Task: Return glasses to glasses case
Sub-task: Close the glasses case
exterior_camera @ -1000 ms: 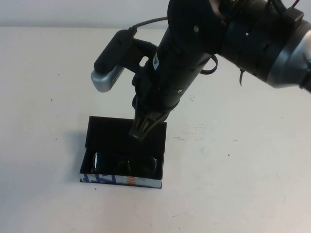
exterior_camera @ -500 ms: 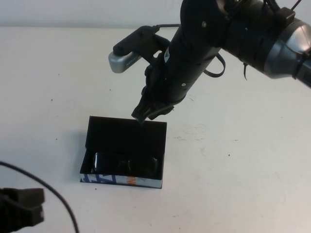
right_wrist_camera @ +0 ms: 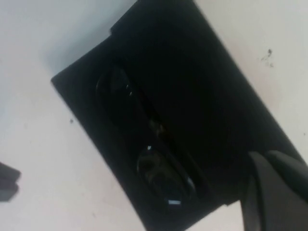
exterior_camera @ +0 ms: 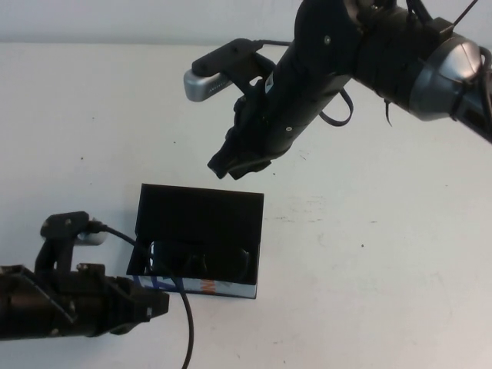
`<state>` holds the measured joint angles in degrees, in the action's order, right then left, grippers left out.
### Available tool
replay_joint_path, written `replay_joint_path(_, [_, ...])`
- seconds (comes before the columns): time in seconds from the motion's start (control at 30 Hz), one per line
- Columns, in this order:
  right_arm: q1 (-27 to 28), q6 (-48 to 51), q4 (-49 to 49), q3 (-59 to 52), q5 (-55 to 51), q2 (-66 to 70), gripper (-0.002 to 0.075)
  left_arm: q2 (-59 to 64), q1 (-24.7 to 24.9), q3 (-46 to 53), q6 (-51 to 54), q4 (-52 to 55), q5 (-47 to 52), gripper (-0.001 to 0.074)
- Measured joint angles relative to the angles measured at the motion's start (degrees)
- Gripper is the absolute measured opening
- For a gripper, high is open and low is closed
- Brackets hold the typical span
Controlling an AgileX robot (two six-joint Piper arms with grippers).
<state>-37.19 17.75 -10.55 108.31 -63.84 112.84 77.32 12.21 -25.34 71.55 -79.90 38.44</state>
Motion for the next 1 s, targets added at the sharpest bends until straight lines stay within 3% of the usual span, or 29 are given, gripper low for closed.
replay_joint_path(0.3, [3.0, 0.0, -4.1, 5.2, 3.4, 6.3, -0.0011, 17.0, 0.1, -0.9, 22.3, -16.9, 3.2, -0.0001])
replay_joint_path(1.0, [3.0, 0.0, -4.5, 18.2, 0.8, 21.8, -0.0011, 21.2, 0.1, -2.8, 30.2, -18.2, 4.2, -0.0001])
